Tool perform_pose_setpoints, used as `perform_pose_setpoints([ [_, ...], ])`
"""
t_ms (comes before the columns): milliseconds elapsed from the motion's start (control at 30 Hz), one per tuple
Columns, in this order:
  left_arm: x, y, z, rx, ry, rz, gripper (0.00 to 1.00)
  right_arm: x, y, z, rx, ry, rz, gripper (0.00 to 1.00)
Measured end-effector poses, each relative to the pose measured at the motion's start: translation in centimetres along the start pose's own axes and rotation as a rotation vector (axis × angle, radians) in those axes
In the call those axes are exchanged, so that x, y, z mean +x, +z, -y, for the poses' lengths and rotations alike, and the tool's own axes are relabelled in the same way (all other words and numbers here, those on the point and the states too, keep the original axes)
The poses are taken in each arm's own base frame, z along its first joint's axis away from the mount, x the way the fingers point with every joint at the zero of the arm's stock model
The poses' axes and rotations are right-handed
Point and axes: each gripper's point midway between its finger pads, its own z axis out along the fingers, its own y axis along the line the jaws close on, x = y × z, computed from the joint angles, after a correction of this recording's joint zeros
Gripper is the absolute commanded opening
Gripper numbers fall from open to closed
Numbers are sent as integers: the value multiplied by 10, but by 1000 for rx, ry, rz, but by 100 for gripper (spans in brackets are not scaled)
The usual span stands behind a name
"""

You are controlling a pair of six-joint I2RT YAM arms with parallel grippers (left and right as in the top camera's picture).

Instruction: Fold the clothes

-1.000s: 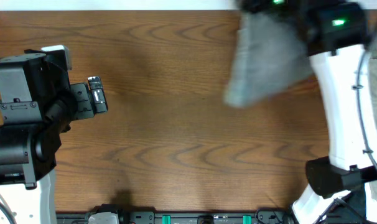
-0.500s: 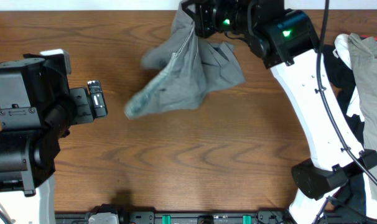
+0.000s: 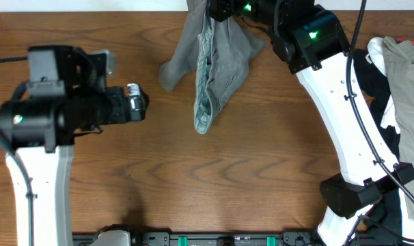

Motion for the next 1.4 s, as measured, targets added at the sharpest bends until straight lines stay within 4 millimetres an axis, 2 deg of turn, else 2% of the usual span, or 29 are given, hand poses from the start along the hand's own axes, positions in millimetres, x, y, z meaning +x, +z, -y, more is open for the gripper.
perform_pose_setpoints([
  [67, -1, 13, 8, 33, 27, -16, 99, -4, 0, -1, -4, 10, 18, 1],
  [233, -10, 39, 43, 102, 161, 11, 98, -16, -1, -4, -17, 30, 63, 1],
  [433, -3, 70, 76, 91, 300, 38, 98, -20, -1, -4, -17, 65, 79, 1],
  [533, 3, 87, 84, 52, 323, 42, 98, -21, -1, -4, -15, 77, 82, 1],
  [667, 16, 117, 84, -16, 319, 6, 98, -22, -1, -4, -17, 82, 88, 1],
  [867, 21, 152, 97, -78, 349, -1, 98, -22, -1, -5, -18, 84, 88, 2],
  [1100, 32, 163, 116, -130, 422, 15, 98, -22, -1, -5, -17, 85, 87, 2],
  [1200, 34, 163, 118, -138, 429, 20, 82, -23, -1, -6, -19, 83, 93, 2],
  [1267, 35, 163, 116, -149, 428, 13, 79, -26, -1, -6, -22, 79, 103, 2],
  [1333, 38, 163, 112, -163, 428, 0, 79, -27, -1, -7, -24, 76, 109, 2],
  [1400, 43, 164, 107, -181, 418, -27, 86, -28, -1, -6, -22, 74, 114, 2],
])
